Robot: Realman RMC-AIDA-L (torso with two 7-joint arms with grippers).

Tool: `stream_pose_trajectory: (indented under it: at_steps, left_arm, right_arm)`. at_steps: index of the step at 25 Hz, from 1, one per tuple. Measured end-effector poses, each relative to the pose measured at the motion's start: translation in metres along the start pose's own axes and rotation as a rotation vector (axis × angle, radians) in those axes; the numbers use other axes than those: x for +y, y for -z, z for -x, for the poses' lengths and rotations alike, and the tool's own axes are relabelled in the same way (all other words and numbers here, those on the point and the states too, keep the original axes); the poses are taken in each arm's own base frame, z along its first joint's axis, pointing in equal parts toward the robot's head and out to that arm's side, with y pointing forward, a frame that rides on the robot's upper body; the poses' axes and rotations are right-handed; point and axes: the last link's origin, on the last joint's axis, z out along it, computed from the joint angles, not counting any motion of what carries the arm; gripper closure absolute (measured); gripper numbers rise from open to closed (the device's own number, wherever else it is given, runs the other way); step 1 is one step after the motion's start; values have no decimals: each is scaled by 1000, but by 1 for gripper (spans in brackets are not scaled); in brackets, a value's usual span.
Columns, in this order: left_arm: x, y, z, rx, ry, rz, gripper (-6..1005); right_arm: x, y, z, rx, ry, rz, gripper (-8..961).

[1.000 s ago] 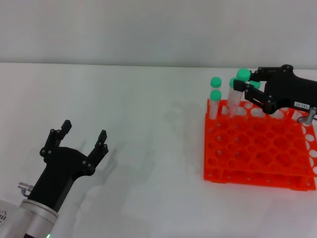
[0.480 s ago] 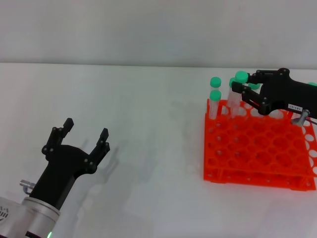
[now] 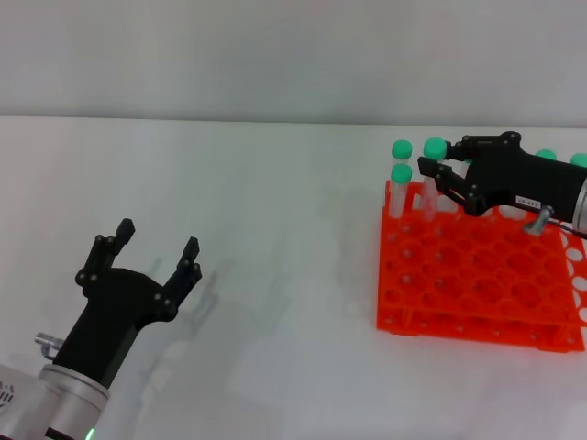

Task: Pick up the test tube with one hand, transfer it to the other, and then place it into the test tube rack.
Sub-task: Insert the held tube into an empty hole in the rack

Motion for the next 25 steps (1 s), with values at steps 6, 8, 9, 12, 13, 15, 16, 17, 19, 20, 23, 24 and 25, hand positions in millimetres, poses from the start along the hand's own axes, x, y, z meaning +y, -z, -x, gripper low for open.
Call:
stream_pose_trajectory:
  at_steps: [6, 8, 9, 12, 13, 15, 16, 17, 19, 20, 23, 24, 25]
  left_arm:
    - [-2, 0, 0, 2, -2, -5, 151]
    - [-2, 0, -1, 4, -2, -5, 151]
    - [-2, 0, -1, 5, -3, -5, 151]
    - [-2, -1, -2, 9, -3, -3, 151]
    - [-2, -2, -2, 10, -4, -2, 151]
    - [-2, -4, -3, 15, -5, 2, 151]
    - [-2, -4, -3, 15, -6, 2, 151]
    - [-2, -5, -4, 17, -6, 4, 150]
    - [-2, -6, -4, 19, -7, 5, 150]
    - [-2, -6, -4, 19, -8, 6, 150]
    - [-2, -6, -4, 20, -8, 7, 150]
    - [-2, -6, -4, 20, -8, 7, 150]
    - [-2, -7, -4, 21, -9, 7, 150]
  right_arm:
    - [1, -4, -8, 37, -13, -15, 715]
    - [1, -4, -10, 43, -16, -18, 715]
    - [1, -4, -11, 45, -19, -20, 715]
    - [1, -2, -13, 45, -22, -27, 716]
    - [1, -1, -14, 44, -23, -29, 700]
    - [2, 1, -16, 46, -28, -31, 668]
    - [2, 2, -17, 48, -31, -31, 652]
    - [2, 3, -18, 49, -33, -32, 636]
    - [3, 5, -20, 52, -37, -34, 603]
    - [3, 6, -21, 53, -37, -35, 587]
    - [3, 10, -22, 51, -43, -36, 539]
    - [4, 12, -23, 48, -45, -35, 461]
    - [4, 15, -23, 38, -50, -36, 383]
